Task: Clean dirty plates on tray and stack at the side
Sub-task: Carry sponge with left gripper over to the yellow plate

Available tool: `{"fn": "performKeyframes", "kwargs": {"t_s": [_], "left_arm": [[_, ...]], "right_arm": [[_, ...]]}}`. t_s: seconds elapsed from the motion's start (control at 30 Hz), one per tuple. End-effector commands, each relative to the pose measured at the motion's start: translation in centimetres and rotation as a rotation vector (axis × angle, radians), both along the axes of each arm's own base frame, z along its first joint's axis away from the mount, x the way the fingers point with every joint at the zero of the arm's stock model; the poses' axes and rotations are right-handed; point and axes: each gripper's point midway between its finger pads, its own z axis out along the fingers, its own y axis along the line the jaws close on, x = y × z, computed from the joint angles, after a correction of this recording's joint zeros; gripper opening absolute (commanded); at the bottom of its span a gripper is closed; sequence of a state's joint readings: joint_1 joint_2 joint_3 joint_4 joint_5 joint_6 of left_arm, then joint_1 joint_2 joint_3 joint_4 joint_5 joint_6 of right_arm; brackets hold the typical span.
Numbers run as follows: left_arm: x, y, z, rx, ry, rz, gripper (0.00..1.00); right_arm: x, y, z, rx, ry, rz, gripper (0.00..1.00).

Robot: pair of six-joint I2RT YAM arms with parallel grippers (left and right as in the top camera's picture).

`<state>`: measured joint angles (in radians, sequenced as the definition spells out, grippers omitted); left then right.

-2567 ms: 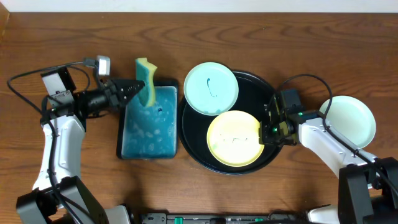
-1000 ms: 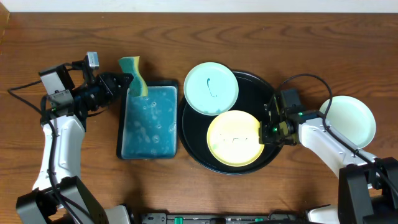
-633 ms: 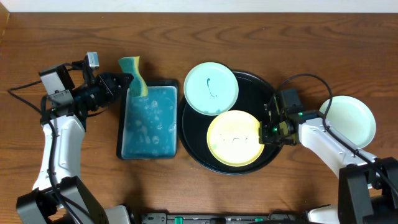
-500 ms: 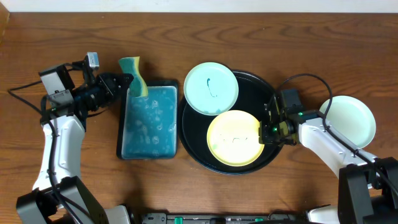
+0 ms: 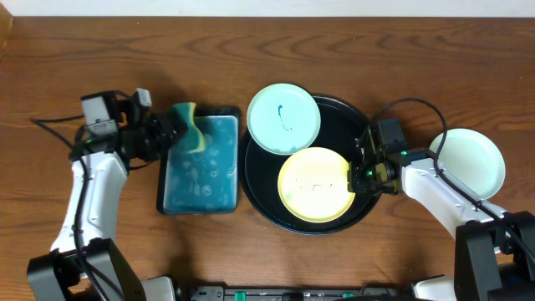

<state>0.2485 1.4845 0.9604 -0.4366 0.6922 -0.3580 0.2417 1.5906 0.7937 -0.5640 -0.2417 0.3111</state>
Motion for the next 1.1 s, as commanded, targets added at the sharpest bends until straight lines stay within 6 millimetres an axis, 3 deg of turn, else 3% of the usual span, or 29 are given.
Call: {"fn": "performKeyframes", "kwargs": {"t_s": [0.0,0.2,0.53,1.07], "left_arm": [[-0.6,0.7,-1.5,0.196,0.059,0.020,0.08],[-1.9,0.0,-3.1,0.384,0.134,-0.005,0.08],[-2.5,-1.0,-3.6,0.681,0.137,-0.045,0.08],[-2.8,-1.9,-4.1,0.713,0.148,-0.081,0.08]], "right_arm": [[-0.3,0.2,-0.3,-0.006,0.012,-0.007,0.01],[-0.3,0.2,-0.3,-0.005,0.012,-0.007,0.01],[-0.3,0.2,-0.3,-0.005,0.012,-0.007,0.01],[-0.2,0.2,-0.3,-0.005,0.011,-0.007,0.01]]}}
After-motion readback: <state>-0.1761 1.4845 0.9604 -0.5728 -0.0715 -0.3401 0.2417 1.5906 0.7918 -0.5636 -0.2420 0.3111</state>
